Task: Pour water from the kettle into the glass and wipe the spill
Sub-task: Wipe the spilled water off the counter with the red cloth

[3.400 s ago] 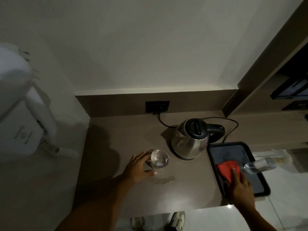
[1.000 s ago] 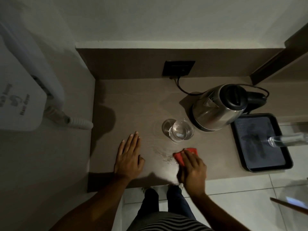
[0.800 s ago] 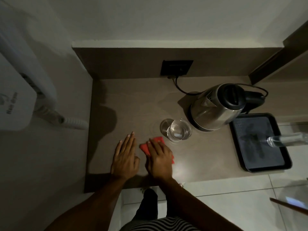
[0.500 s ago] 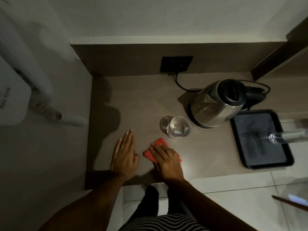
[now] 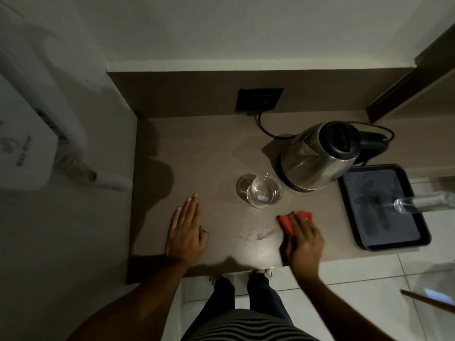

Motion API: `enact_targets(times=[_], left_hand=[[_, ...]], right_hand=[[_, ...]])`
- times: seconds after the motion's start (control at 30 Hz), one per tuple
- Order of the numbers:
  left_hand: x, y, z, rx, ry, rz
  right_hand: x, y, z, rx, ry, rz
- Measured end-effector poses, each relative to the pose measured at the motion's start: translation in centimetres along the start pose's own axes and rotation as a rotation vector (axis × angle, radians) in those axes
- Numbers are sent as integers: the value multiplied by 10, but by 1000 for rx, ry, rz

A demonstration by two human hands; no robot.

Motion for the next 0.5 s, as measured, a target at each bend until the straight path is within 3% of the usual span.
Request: enact_targets(times=[0.17, 0.3, 0.4, 0.5], left_hand=[[0, 1, 0, -1, 6, -4], [0, 0, 0, -32, -8, 40], [0, -1, 1, -36, -10, 71], [0, -3, 1, -44, 17, 92]], right_hand=[[102, 48, 28, 235, -188, -55], [176, 69, -12, 229, -260, -74], [180, 75, -17, 252, -344, -62], [143, 63, 7, 266, -488, -105]])
Point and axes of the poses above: each hand's wrist, its own z-axis away from the middle knuckle, its own y-axis out of the palm, x = y × z, the point moved 7 cm from there along -z, towards the middle knuckle, and after that the axes turned 4 degrees about z, right-handed, at the moved point
